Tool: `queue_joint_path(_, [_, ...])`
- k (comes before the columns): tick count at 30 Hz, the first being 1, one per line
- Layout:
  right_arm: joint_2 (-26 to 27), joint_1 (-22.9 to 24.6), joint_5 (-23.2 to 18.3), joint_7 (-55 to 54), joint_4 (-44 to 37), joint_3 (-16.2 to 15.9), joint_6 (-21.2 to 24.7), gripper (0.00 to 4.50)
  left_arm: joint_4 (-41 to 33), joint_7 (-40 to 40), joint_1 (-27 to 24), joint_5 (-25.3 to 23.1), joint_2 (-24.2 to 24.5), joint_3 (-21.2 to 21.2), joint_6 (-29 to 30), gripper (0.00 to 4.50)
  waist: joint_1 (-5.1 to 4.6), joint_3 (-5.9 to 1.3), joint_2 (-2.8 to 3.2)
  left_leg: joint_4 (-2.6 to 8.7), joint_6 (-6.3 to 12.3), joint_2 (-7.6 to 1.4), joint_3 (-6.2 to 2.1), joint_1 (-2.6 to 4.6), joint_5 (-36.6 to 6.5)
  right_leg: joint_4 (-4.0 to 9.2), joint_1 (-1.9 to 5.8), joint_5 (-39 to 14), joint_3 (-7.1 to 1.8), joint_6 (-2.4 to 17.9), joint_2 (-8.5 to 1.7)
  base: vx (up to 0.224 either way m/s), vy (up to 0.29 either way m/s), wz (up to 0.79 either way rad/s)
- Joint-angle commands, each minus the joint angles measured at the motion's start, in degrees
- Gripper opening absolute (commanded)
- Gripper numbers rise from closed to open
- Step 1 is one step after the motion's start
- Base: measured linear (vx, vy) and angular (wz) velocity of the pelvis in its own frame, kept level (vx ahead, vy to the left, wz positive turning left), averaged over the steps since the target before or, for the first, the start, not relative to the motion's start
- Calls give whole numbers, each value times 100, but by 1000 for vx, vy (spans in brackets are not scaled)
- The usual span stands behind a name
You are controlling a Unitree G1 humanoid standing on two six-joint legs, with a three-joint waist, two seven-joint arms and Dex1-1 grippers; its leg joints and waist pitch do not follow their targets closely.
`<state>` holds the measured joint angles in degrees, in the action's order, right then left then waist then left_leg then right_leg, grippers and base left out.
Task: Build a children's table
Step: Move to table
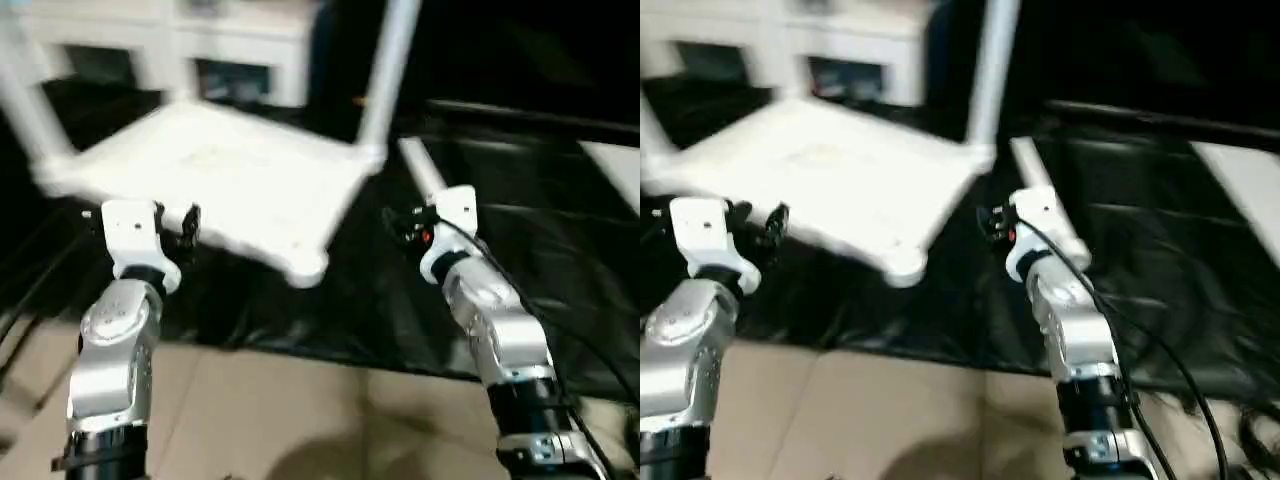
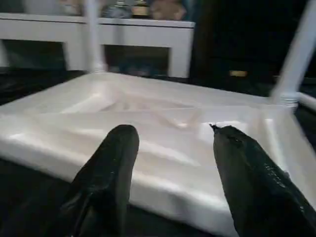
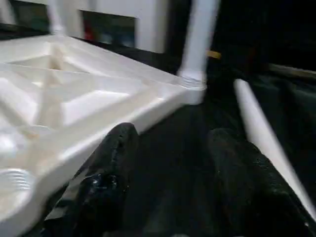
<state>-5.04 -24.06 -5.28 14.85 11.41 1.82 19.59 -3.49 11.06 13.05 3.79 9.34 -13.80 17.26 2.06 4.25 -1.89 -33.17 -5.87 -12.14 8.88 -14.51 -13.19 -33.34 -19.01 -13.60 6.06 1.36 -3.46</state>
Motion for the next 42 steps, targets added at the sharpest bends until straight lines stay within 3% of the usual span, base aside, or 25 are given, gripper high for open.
queue_joint_path(1, [-21, -12, 0, -40, -64, 20, 129, 293, -56, 52, 52, 79, 17, 117, 68, 309, -133, -254, 103, 494, 21, -140, -6, 382, -3818, 520, -126, -2606, -104, 698, -228, 52, 23, -43])
queue_joint_path(3, [-14, -16, -30, -24, -51, 19, 127, 307, -61, 47, 49, 89, 24, 130, 73, 325, -130, -301, 64, 494, 61, -93, 72, 309, -3354, 486, 13, -2575, -229, 801, -270, 76, 24, -53])
queue_joint_path(4, [-3, -34, -76, 10, -23, 19, 139, 321, -71, 36, 49, 90, 37, 151, 86, 335, -59, -367, 24, 471, 54, 18, 140, 168, -2689, 467, 194, -2434, -416, 972, -301, 108, 26, -62])
queue_joint_path(5, [-32, -49, -46, 40, -17, -31, 135, 321, -79, 34, 49, 88, 40, 154, 93, 335, -23, -382, 37, 459, 34, 69, 191, 160, -2389, 462, 217, -2341, -510, 1091, -277, 108, 26, -62])
queue_joint_path(6, [-62, -67, -18, 49, -10, -64, 149, 335, -93, 32, 49, 84, 39, 156, 102, 349, 72, -420, -22, 396, 8, 212, 258, 87, -1663, 401, 385, -1959, -744, 1482, -192, 115, 10, -54])
queue_joint_path(7, [-65, -84, -22, 25, 11, -50, 169, 341, -108, 42, 45, 92, 39, 156, 102, 352, 153, -430, -146, 284, 290, 321, 133, -308, -1202, 383, 696, -1706, -762, 1541, -320, 150, -15, -28])
queue_joint_path(8, [-65, -89, -23, 18, 18, -44, 173, 341, -112, 46, 44, 95, 40, 155, 102, 352, 183, -472, -89, 201, 439, 351, 111, -288, -925, 414, 729, -1610, -875, 1694, -409, 150, -15, -28])
queue_joint_path(9, [-69, -112, -34, -2, 51, -17, 184, 364, -124, 57, 42, 98, 45, 164, 109, 373, 210, -521, -90, -30, 630, 319, -29, -450, -267, 373, 805, -920, -1020, 2111, -563, 163, -15, 4])
queue_joint_path(10, [-77, -135, -31, -24, 83, 1, 179, 364, -129, 61, 39, 97, 52, 168, 111, 373, 253, -572, -39, -20, 664, 262, -92, -551, 509, 198, 753, 412, -982, 2315, -443, 117, 20, 9])
queue_joint_path(11, [-85, -156, -21, -39, 106, 12, 179, 378, -131, 65, 34, 118, 55, 163, 132, 390, 232, -598, 1, 43, 670, 218, -109, -582, 1157, 11, 668, 1385, -882, 2235, -312, 117, 20, 9])
queue_joint_path(12, [-104, -191, 2, -65, 143, 25, 177, 382, -127, 100, 20, 138, 76, 169, 124, 394, 129, -653, 76, 78, 830, 111, -190, -383, 2612, -302, 334, 2749, -610, 1799, -34, 71, 13, 1])
queue_joint_path(13, [-116, -208, 23, -86, 163, 30, 177, 390, -123, 106, 16, 145, 87, 180, 115, 401, 38, -791, 127, -171, 1061, 21, -388, 75, 4769, -525, -83, 3479, -541, 1358, 51, 85, -18, 4])
queue_joint_path(14, [-125, -224, 39, -98, 185, 28, 187, 390, -119, 114, 13, 155, 98, 182, 110, 401, -22, -835, 93, -310, 1143, -48, -519, 356, 5966, -538, -366, 3485, -564, 1125, 22, 85, -18, 4])
queue_joint_path(15, [-130, -234, 49, -105, 198, 26, 196, 412, -117, 117, 12, 164, 104, 182, 110, 424, -23, -755, -88, -475, 1018, 116, -457, 302, 6610, -389, -518, 3436, -760, 804, -234, 55, -22, 9])
queue_joint_path(16, [-133, -266, 65, -137, 242, 33, 218, 412, -105, 118, 26, 177, 112, 175, 115, 424, 40, -687, -184, -392, 954, 326, -293, -53, 5743, -415, -239, 3740, -815, 764, -159, 0, 0, 0])
queue_joint_path(17, [-138, -286, 75, -149, 270, 33, 229, 421, -98, 117, 34, 184, 120, 172, 118, 433, 114, -747, -265, -378, 934, 509, -198, -236, 4953, -487, 78, 4352, -923, 754, -10, 0, 0, 0])
queue_joint_path(18, [-167, -367, 138, -218, 384, 27, 268, 426, -75, 103, 65, 192, 144, 180, 129, 439, 244, -692, -178, -272, 828, 445, -136, -470, 3462, -487, 204, 5229, -1049, 936, -60, -27, -3, 19])
queue_joint_path(19, [-174, -386, 155, -237, 411, 25, 277, 434, -71, 102, 70, 192, 148, 182, 128, 445, 213, -612, -148, -144, 582, 324, -76, -487, 2431, -365, 138, 4861, -993, 1106, -27, -88, -32, 19])
queue_joint_path(20, [-189, -450, 179, -280, 505, 34, 313, 434, -62, 99, 86, 203, 156, 184, 115, 445, 193, -604, -126, -99, 442, 271, -79, -473, 2040, -348, 148, 4443, -966, 1177, -28, -88, -32, 19])
queue_joint_path(22, [-302, -862, 246, -311, 1105, 52, 380, 443, -15, 275, 188, 284, 257, 243, 228, 448, 105, -500, -90, 90, 47, 105, -96, -383, 498, -163, 32, 1907, -843, 1325, -136, -88, -50, 8])
queue_joint_path(25, [-437, -1446, 156, -278, 2051, 240, 253, 443, 6, 795, 319, 395, 501, 467, 373, 448, 84, -427, -107, 171, -72, 75, -53, -345, -578, -32, -30, -6, -843, 1217, -198, -96, -32, 7])
queue_joint_path(28, [-708, -2109, 156, -265, 3277, 343, -138, 443, -19, 1400, 428, 354, 898, 821, 664, 448, 119, -408, -123, 178, -74, 53, -14, -341, -945, 57, -119, -958, -855, 992, -235, -100, -25, 5])
queue_joint_path(30, [-913, -2572, 193, -170, 4132, 365, -337, 443, -199, 1929, 446, 438, 1216, 1079, 829, 448, 140, -426, -169, 168, -98, 54, 6, -389, -921, 56, -152, -1057, -830, 959, -233, -80, -21, 3])
queue_joint_path(32, [-934, -2647, 208, -176, 4270, 394, -357, 443, -262, 1992, 434, 479, 1258, 1106, 853, 448, 155, -428, -131, 165, -117, 59, 5, -409, -897, 43, -153, -1044, -826, 970, -233, -55, -14, 3])
queue_joint_path(42, [-1015, -3589, 348, -339, 6011, 449, -824, 443, -1888, 2823, -176, 1332, 2299, 721, 1913, 448, 256, -535, -181, 94, 67, 44, 31, -637, 241, -183, -83, 952, -721, 1335, -222, 0, 0, 0])
